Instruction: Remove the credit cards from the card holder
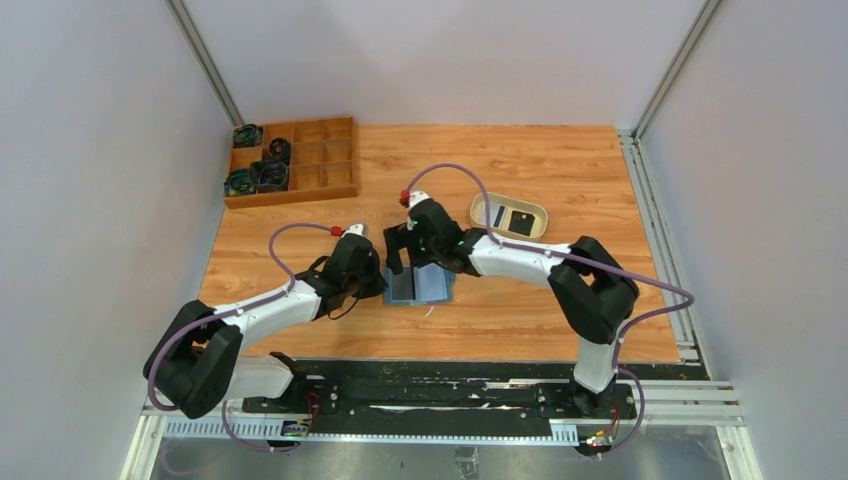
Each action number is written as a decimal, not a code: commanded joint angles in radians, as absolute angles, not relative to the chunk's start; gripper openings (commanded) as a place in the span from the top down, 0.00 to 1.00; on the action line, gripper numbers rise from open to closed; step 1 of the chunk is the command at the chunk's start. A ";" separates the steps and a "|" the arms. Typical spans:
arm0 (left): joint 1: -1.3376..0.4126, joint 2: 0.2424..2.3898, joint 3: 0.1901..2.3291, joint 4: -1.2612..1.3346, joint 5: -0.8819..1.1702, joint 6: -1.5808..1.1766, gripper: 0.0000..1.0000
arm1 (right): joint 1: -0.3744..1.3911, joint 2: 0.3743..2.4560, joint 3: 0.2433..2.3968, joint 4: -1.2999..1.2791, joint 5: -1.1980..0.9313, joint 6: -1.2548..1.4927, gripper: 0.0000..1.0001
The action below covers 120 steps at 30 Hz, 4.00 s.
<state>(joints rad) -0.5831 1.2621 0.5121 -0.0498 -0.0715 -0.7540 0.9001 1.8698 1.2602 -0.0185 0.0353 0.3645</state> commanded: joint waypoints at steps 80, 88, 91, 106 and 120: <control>-0.585 1.365 0.465 -0.017 -0.171 -0.720 1.00 | 0.609 1.848 0.601 0.843 -0.697 1.085 0.88; -0.585 1.374 0.473 -0.017 -0.171 -0.716 1.00 | 0.535 1.757 0.566 0.706 -0.718 0.994 0.94; -0.584 1.371 0.473 -0.018 -0.170 -0.716 1.00 | 0.495 1.703 0.576 0.612 -0.720 0.939 0.94; -0.584 1.393 0.499 -0.025 -0.153 -0.700 1.00 | 0.168 1.463 0.731 0.225 -0.618 0.745 1.00; -0.585 1.413 0.520 -0.033 -0.149 -0.696 1.00 | -0.046 1.511 0.804 0.208 -0.577 0.735 1.00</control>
<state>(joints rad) -0.5819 1.3743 0.5159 0.0315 -0.1371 -0.7170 0.0097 1.4765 0.7647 0.2245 -0.5854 0.7601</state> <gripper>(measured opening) 0.008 0.009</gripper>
